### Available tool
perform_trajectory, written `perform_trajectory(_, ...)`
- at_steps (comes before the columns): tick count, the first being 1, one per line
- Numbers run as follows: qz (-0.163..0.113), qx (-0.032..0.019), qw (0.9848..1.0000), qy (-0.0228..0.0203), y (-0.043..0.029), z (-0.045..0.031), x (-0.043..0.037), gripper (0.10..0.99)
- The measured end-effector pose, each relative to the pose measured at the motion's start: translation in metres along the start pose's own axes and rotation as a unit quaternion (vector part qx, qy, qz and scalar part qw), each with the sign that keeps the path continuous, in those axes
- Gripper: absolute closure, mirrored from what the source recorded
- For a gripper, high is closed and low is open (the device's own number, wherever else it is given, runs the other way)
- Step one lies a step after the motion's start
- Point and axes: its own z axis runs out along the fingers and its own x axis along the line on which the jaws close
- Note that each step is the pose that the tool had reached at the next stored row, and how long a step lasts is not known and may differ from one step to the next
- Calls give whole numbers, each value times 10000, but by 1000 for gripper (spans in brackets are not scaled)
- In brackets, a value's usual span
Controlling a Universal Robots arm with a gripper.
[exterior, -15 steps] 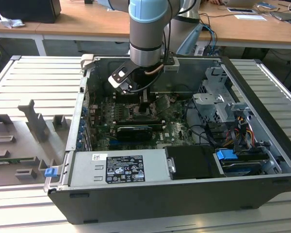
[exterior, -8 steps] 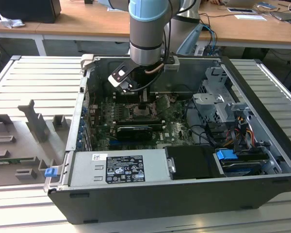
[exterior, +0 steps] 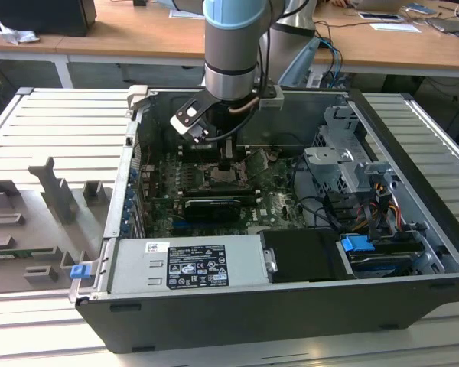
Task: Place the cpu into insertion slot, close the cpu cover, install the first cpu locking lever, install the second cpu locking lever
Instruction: 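Close the cpu cover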
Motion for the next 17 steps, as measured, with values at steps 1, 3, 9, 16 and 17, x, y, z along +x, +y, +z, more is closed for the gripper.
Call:
perform_trajectory(1,-1,0,10000,0,0,-13,1,980)
perform_trajectory(3,1,0,10000,-4,0,-20,1,980)
perform_trajectory(9,1,0,10000,-4,-1,-39,2,980)
perform_trajectory(16,1,0,10000,-6,-1,-65,3,980)
perform_trajectory(17,1,0,10000,-5,0,-75,4,980)
